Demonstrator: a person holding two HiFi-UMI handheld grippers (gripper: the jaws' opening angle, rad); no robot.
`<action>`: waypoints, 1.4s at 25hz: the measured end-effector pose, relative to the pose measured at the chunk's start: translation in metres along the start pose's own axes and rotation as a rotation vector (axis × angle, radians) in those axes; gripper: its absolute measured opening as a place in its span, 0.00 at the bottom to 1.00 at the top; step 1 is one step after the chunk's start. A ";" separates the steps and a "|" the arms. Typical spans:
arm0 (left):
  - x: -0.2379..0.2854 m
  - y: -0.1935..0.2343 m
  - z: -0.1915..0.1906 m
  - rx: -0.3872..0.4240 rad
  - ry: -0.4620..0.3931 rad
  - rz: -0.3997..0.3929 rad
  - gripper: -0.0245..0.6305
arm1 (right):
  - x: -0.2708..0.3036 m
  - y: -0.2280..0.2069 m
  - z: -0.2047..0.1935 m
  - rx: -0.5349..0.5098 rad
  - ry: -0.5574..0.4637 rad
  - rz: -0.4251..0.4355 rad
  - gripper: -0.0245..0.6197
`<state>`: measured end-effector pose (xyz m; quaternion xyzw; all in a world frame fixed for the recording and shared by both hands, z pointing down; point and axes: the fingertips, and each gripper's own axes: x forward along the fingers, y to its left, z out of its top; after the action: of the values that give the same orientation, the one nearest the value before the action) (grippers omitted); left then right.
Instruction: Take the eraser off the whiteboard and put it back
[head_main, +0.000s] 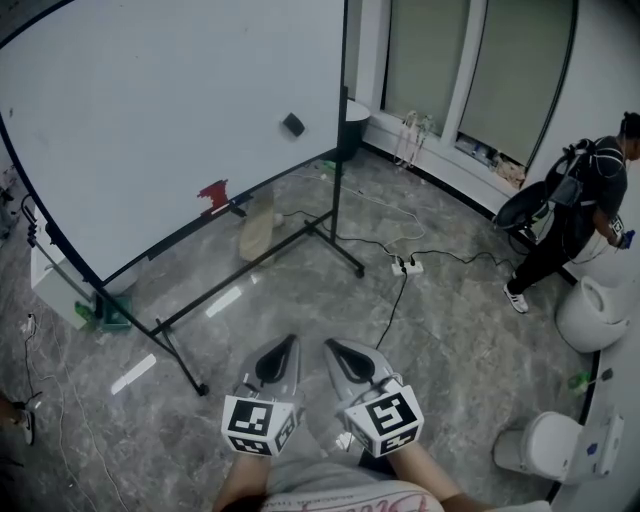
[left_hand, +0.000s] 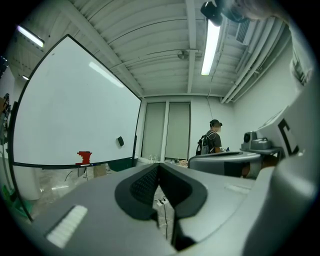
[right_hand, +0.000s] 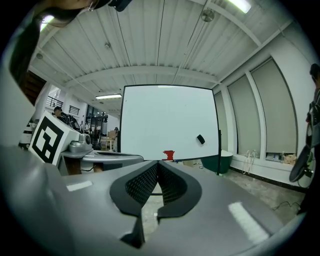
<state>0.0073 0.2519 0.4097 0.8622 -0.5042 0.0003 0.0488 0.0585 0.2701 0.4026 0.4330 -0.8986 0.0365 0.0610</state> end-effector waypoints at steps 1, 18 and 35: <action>0.006 0.003 0.002 0.003 -0.003 -0.002 0.04 | 0.004 -0.005 0.001 0.001 -0.002 -0.002 0.04; 0.169 0.111 0.053 0.045 -0.064 -0.092 0.04 | 0.163 -0.109 0.054 -0.010 -0.079 -0.068 0.04; 0.271 0.207 0.047 -0.020 -0.018 -0.075 0.04 | 0.284 -0.174 0.058 0.000 -0.033 -0.099 0.04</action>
<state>-0.0420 -0.0883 0.3934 0.8799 -0.4721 -0.0143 0.0527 0.0147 -0.0642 0.3872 0.4776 -0.8769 0.0265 0.0479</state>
